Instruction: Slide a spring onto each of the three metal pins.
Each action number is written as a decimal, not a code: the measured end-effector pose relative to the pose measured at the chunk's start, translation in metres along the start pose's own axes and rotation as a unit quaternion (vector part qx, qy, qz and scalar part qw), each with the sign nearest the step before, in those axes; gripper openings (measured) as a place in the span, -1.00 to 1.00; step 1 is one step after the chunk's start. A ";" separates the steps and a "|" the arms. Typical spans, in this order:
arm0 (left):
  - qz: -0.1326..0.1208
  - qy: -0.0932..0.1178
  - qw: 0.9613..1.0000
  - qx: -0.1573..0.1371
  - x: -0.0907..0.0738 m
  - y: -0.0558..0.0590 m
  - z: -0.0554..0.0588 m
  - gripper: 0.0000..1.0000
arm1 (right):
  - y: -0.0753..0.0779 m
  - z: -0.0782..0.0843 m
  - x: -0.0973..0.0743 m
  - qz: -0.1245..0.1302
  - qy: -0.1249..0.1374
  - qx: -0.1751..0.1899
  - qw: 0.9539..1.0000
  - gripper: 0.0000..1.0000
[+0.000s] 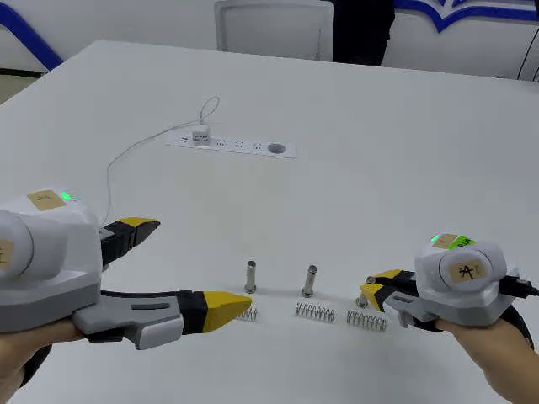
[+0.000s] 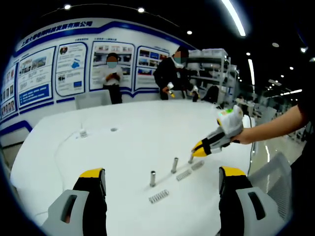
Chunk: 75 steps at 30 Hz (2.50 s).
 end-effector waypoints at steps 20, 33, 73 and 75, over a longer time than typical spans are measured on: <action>-0.001 -0.001 1.000 0.000 -0.001 0.000 0.001 0.95 | 0.013 0.017 -0.018 -0.030 -0.004 -0.030 0.999 -0.61; -0.003 -0.015 1.000 0.001 0.000 -0.002 0.005 0.95 | 0.002 0.034 0.002 -0.122 -0.074 -0.104 0.984 -0.61; 0.062 0.015 0.997 0.030 0.021 0.014 -0.001 0.74 | -0.015 -0.012 -0.029 -0.160 -0.056 -0.138 0.976 -0.80; 0.078 0.020 0.996 0.028 0.023 0.017 -0.003 0.63 | -0.022 -0.021 -0.033 -0.166 -0.046 -0.145 0.974 -0.80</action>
Point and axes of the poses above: the centre of the closed fingertips' face, and the gripper's own axes: x roughly forward along the fingers, y roughly to its right, z roughly out of its underside, the point moved 10 cm from there along -x, roughly backward along the fingers, and after that the axes turned 7 degrees about x, right-handed, at the moved point
